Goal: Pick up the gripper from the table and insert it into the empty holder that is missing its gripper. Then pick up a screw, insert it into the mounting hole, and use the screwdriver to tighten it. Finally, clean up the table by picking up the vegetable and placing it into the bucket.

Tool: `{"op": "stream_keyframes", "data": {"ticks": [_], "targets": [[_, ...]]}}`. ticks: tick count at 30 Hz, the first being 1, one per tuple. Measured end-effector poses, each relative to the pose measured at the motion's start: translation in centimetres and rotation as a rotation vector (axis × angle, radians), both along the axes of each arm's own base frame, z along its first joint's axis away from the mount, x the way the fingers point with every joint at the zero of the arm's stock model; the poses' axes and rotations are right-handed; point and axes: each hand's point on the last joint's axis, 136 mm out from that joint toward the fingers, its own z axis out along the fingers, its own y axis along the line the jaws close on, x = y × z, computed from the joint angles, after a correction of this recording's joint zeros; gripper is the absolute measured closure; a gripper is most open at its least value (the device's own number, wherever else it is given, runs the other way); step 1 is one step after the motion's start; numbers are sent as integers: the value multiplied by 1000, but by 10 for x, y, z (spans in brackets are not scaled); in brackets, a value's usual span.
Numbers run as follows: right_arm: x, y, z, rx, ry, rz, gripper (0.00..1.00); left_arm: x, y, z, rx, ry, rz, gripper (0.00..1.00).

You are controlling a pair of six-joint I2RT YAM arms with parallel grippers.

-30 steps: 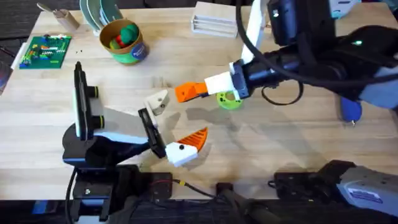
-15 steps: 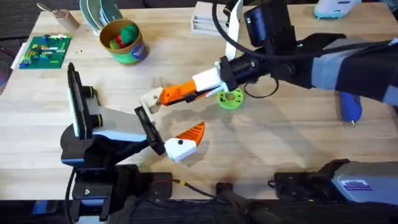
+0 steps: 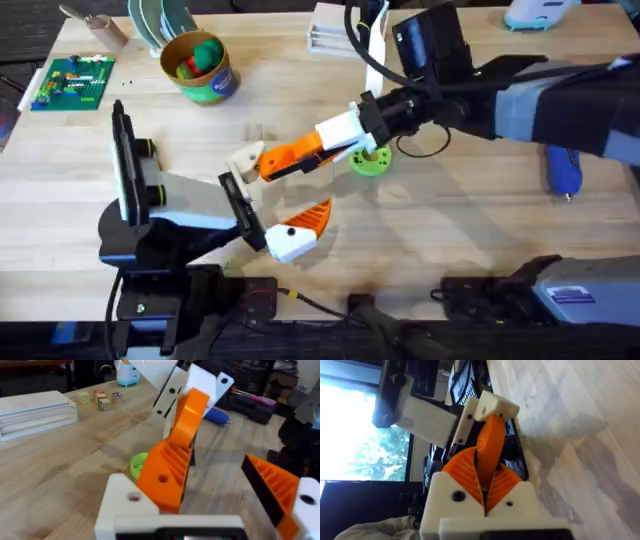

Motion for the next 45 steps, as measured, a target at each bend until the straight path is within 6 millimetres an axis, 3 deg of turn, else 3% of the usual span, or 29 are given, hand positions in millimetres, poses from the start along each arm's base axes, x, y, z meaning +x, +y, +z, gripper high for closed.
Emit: {"op": "stream_keyframes", "data": {"ticks": [9,35,45], "targets": [[8,7,-17,37,20,35,993,4,3,0,-3,8,29,8],[29,19,-24,-8,132,-58,994,12,8,0,-5,15,79,7],[26,40,-24,-16,60,-80,994,13,9,0,-7,19,92,8]]}}
